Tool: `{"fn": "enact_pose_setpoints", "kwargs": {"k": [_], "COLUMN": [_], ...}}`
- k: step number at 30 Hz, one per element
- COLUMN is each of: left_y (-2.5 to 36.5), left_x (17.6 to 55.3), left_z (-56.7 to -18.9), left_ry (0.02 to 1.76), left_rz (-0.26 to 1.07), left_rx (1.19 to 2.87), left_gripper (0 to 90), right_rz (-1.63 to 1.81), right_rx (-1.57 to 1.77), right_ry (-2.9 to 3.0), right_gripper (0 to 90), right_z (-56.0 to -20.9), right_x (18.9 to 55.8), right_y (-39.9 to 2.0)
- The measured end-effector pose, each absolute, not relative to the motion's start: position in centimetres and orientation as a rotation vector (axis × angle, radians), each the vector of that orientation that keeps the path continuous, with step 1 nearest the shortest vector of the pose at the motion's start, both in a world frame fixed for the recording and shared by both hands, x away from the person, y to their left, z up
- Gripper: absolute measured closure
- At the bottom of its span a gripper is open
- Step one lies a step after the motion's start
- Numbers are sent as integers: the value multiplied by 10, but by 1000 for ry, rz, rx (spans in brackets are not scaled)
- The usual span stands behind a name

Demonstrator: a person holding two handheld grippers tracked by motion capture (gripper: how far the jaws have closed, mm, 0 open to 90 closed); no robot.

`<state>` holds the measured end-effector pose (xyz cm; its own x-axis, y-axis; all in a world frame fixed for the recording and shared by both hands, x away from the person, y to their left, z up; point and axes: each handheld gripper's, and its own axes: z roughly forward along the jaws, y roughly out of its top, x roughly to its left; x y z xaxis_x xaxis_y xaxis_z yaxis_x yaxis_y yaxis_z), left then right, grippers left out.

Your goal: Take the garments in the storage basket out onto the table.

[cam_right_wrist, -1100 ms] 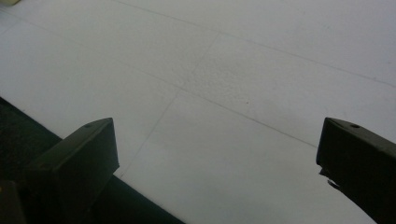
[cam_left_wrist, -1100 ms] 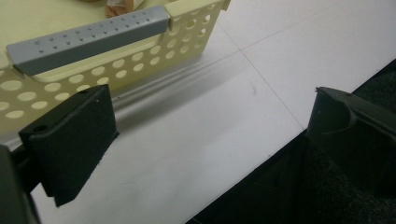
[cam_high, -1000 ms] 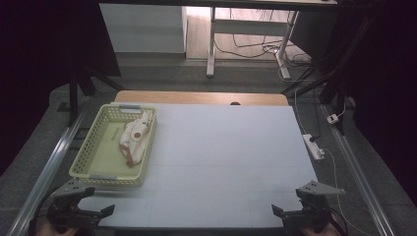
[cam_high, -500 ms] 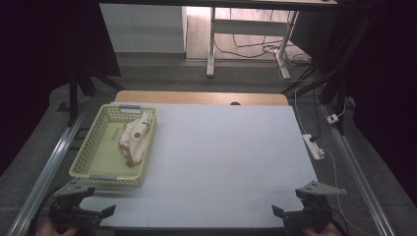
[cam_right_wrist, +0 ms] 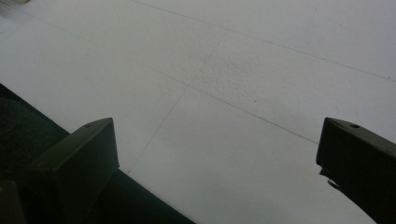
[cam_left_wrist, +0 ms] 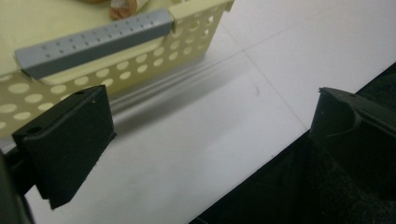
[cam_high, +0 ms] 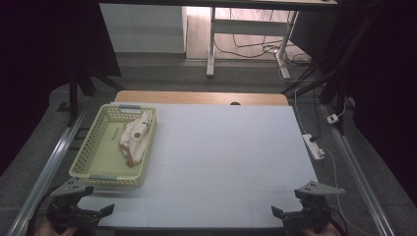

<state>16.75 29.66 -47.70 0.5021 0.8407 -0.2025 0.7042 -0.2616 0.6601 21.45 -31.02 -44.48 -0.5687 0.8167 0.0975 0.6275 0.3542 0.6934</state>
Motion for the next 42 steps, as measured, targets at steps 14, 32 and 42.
{"fn": "enact_pose_setpoints", "kwargs": {"k": [14,32,42], "left_y": [295,291,289], "left_x": [167,173,184], "left_z": [-473,-463,-460], "left_ry": [1230,1152,1094], "left_rz": [259,289,275], "left_rx": [2032,2031,2024], "left_gripper": [0,0,0], "right_rz": [1018,1004,1001], "right_rx": [1291,1290,1284], "right_ry": [2360,2369,2371], "right_gripper": [0,0,0], "right_z": [-445,-446,-446], "right_x": [215,215,216], "right_y": [-310,-308,-308]}}
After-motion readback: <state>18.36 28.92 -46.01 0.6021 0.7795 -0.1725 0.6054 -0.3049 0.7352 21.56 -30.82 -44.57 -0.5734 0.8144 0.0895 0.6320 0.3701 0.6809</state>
